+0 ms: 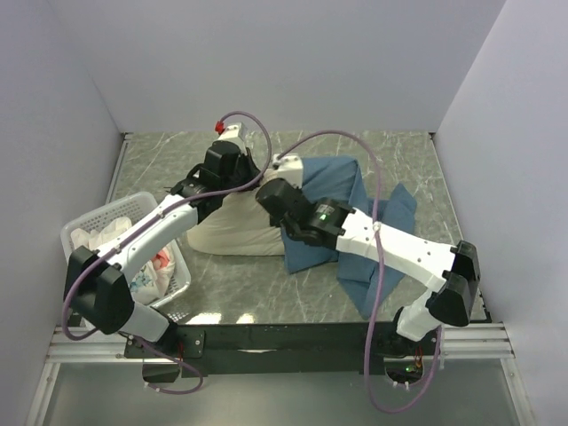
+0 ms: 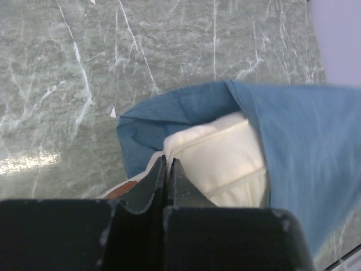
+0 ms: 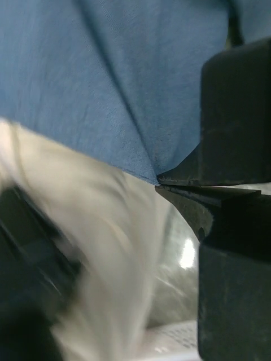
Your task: Put the pillow into the pillowcase
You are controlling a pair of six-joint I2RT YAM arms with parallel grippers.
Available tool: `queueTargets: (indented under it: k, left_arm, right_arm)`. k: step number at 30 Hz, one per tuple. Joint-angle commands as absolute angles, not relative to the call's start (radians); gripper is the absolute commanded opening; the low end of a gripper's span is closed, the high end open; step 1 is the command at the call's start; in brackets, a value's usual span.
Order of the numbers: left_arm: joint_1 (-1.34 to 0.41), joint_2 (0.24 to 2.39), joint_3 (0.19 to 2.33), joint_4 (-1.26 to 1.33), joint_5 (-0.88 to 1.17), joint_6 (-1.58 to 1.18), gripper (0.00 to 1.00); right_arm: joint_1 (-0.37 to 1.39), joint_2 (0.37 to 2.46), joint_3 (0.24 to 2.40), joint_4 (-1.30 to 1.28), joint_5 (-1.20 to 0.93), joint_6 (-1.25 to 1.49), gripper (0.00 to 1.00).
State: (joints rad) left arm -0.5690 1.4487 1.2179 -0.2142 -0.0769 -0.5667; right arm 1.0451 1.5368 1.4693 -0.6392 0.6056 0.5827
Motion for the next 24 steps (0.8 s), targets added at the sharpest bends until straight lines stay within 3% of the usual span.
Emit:
queueTargets:
  k: [1,6,8,9,10,12,15,19,24]
  left_arm:
    - [-0.584,1.523,1.216,-0.298,-0.028,-0.675,0.01]
    - [-0.575,1.557,1.288,-0.298,-0.017,-0.692,0.01]
    - [-0.572,1.568,1.368,-0.343,-0.018,-0.674,0.07]
    - [-0.569,1.574,1.399,-0.362,-0.02,-0.664,0.14]
    - [-0.568,1.572,1.429,-0.379,-0.032,-0.652,0.41]
    - [-0.561,1.551,1.508,-0.419,-0.058,-0.621,0.8]
    - [-0.545,1.496,1.566,-0.457,-0.141,-0.598,0.94]
    - [-0.485,1.39,1.511,-0.518,-0.316,-0.666,0.99]
    - [-0.411,1.177,1.179,-0.442,-0.365,-0.839,0.99]
  right_arm:
    - [1.118,1.589,1.427,-0.539,0.47,0.627,0.0]
    - [1.008,1.551,1.267,-0.415,0.376,0.621,0.0]
    - [0.898,1.533,1.213,-0.391,0.292,0.606,0.0]
    - [0.859,1.531,1.21,-0.391,0.272,0.588,0.0]
    - [0.832,1.532,1.218,-0.396,0.259,0.574,0.0]
    - [0.767,1.548,1.258,-0.413,0.232,0.536,0.0]
    - [0.721,1.594,1.339,-0.443,0.203,0.496,0.0]
    - [0.695,1.649,1.399,-0.471,0.19,0.468,0.0]
    - [0.68,1.687,1.434,-0.491,0.19,0.454,0.0]
